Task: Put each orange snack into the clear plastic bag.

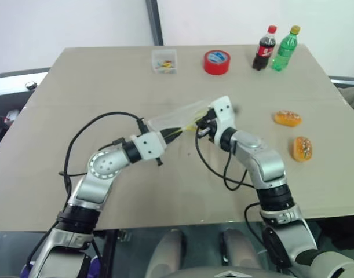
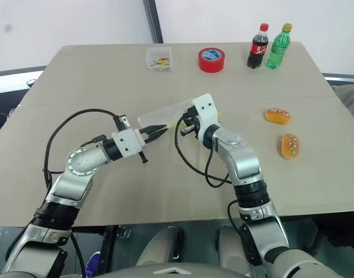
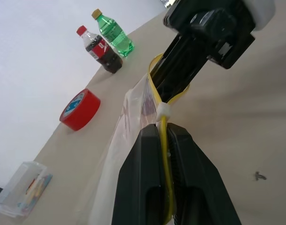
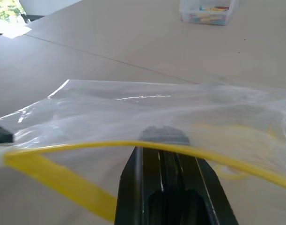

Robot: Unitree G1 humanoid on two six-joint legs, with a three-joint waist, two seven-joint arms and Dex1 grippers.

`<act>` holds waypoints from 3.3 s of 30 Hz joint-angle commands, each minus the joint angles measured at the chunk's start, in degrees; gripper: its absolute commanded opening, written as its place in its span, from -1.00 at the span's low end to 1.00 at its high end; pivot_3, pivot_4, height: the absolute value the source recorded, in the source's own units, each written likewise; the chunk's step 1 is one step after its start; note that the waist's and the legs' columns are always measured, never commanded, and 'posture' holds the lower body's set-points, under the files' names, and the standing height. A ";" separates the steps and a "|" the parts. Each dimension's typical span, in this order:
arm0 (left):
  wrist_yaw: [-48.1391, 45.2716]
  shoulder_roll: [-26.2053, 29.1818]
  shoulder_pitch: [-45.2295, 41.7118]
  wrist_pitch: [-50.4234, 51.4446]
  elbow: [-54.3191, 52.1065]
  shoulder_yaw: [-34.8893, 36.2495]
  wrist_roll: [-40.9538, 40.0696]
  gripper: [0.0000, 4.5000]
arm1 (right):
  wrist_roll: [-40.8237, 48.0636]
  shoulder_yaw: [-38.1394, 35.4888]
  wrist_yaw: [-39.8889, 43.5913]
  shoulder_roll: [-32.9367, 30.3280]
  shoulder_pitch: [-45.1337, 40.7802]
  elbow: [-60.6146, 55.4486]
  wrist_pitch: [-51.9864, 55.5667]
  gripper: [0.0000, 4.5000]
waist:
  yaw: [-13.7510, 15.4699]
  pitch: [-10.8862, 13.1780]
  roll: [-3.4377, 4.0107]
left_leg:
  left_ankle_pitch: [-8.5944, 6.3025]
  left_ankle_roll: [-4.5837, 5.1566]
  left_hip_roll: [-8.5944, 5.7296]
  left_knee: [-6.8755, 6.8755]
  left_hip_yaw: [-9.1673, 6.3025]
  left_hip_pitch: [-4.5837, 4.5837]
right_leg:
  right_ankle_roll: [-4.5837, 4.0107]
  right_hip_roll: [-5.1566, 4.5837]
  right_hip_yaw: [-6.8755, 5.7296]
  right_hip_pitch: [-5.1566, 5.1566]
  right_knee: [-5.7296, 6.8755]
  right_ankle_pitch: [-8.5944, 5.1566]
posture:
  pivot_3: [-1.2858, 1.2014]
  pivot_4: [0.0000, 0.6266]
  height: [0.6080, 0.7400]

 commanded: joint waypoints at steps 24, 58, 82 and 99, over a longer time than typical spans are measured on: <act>-6.35 -0.06 -3.02 3.20 4.46 3.80 -6.65 -1.00 | -33.51 13.62 -4.97 -24.22 2.31 5.90 -49.18 0.99 | 0.19 0.00 -0.03 | 0.01 -0.01 0.02 0.02 0.17 -0.02 | 0.01 0.05 0.17 -0.11 0.06 -0.01 | 0.03 -0.52 1.00; -16.46 -4.78 -12.22 -2.34 18.62 5.53 -12.57 -1.00 | -6.53 -25.60 -8.75 -12.26 27.08 -27.72 8.18 -0.49 | 0.08 0.00 -0.04 | 0.00 0.02 0.01 0.14 0.19 0.11 | 0.03 0.06 0.19 0.03 0.26 -0.02 | 0.03 -0.52 1.00; -16.21 -5.42 -9.08 -3.42 13.12 4.99 -12.14 -1.00 | 0.57 3.11 3.69 -17.67 13.76 -28.63 7.76 -0.49 | 0.20 0.00 -0.06 | 0.00 0.02 0.02 0.17 0.05 0.06 | 0.03 0.03 0.08 0.07 0.16 -0.02 | 0.03 -0.52 1.00; -19.93 -5.73 -2.45 -2.03 5.80 1.91 -13.83 -1.00 | 1.27 7.16 7.03 -15.52 6.87 -16.86 1.99 0.13 | 0.10 0.00 -0.05 | 0.00 0.02 0.06 0.17 0.05 0.08 | 0.02 0.04 0.08 0.07 0.18 -0.02 | 0.03 -0.52 1.00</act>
